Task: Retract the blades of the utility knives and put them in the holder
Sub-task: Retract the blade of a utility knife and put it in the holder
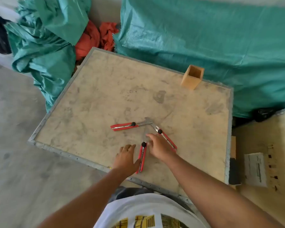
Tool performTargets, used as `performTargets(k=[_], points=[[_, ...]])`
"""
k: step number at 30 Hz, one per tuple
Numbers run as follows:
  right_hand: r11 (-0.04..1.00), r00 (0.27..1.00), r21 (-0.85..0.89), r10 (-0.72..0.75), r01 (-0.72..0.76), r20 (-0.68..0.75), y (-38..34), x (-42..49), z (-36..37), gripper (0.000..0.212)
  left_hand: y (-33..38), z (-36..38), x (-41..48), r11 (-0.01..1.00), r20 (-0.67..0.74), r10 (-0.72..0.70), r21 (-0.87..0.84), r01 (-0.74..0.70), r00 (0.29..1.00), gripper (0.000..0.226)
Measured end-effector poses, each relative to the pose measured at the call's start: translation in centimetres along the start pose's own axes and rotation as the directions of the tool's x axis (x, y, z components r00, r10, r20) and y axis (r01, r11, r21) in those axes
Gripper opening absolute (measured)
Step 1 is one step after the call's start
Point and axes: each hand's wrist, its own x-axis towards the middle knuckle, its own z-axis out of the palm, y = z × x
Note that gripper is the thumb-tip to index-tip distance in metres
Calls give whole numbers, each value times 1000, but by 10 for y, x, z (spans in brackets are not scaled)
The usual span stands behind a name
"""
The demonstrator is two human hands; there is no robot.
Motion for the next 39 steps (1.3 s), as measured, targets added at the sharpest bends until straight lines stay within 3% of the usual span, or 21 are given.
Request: performTargets(k=[8, 18, 21, 27, 33, 36, 39], points=[[998, 1000, 61, 19, -19, 8, -9, 0, 14, 34, 16, 42, -28, 982, -19, -94, -169, 90, 995, 64], [937, 992, 331, 125, -109, -27, -3, -6, 21, 22, 4, 48, -37, 893, -19, -138, -435, 116, 990, 61], [911, 989, 396, 141, -115, -37, -4, -16, 12, 22, 1, 40, -42, 886, -30, -109, -456, 83, 994, 62], [839, 992, 543, 93, -35, -80, -29, -24, -29, 26, -1, -5, -50, 795, 80, 11, -606, 40, 997, 68], [756, 981, 647, 40, 94, -190, -66, -35, -72, 27, 2, -54, -51, 625, -48, 84, -775, -90, 995, 63], [676, 991, 731, 9, 95, -136, -81, -45, -84, 23, 0, -76, -45, 547, -99, 109, -825, -143, 989, 57], [688, 997, 722, -15, 63, -73, -96, -54, -84, 23, 2, -102, -38, 552, -152, 150, -807, -211, 977, 58]])
